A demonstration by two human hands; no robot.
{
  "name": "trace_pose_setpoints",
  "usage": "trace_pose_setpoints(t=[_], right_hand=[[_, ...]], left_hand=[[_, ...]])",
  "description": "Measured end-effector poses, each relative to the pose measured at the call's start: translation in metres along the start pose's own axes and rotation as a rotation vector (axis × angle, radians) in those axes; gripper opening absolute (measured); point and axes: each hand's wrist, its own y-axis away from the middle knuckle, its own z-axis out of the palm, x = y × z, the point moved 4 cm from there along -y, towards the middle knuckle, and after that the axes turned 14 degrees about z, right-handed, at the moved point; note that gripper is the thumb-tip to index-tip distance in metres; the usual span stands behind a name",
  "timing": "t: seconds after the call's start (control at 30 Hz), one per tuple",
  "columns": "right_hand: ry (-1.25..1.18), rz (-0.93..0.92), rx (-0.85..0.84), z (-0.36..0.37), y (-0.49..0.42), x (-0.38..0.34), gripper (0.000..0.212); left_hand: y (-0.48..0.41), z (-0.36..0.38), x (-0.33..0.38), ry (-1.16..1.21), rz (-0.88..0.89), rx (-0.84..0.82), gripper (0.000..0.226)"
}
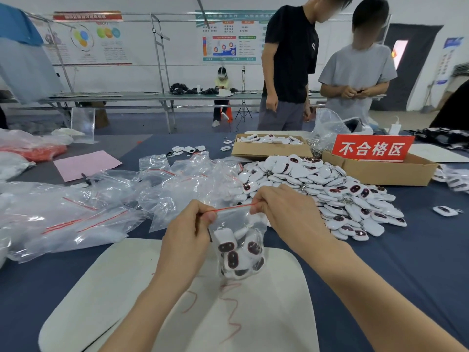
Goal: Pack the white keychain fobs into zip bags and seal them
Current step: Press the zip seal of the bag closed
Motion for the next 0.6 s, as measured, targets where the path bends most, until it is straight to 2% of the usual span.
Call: trace_pose_setpoints(t=[0.1,0.23,0.33,0.4,0.47,0.53,0.6], right_hand=[[-0.026,-0.006,-0.002,0.006,0.001,-0.008,0.03],[-0.117,-0.022,-0.014,0.007,-0.001,-0.026,0.028],[-0.067,0.022,-0.061,0.008,-0.004,-0.04,0.044],[-0.076,0.036,-0.139,0.012,-0.005,-0.048,0.04],[-0.151,0.043,-0.208,0.015,-0.005,-0.053,0.026],[-0.17,0.036,-0.239,0.017,-0.004,-0.055,0.014],[-0.188,0.038,-0.221,0.017,-0.002,-0.051,0.014]], left_hand=[[0.003,-0.009,-0.003,0.014,-0.005,0.015,0.026],[0.01,-0.026,-0.012,0.011,-0.022,0.057,0.024],[0.014,-0.043,-0.02,0.007,-0.024,0.096,0.026],[0.015,-0.052,-0.024,-0.014,-0.014,0.097,0.026],[0.016,-0.058,-0.029,-0.016,-0.018,0.104,0.026],[0.015,-0.061,-0.032,-0.007,-0.03,0.106,0.024],[0.013,-0.06,-0.031,0.015,-0.035,0.1,0.023]])
